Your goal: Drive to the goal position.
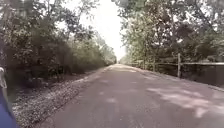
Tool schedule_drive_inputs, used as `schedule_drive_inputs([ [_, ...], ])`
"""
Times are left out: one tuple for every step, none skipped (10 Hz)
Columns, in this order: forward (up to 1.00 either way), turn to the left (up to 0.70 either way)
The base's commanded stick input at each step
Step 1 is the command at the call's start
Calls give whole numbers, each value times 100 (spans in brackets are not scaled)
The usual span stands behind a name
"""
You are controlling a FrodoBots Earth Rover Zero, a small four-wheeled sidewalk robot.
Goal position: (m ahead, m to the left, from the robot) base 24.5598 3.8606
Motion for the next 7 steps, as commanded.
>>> schedule_drive_inputs([
  [70,0],
  [70,0],
  [70,0],
  [70,0],
  [70,0],
  [70,0],
  [70,0],
])
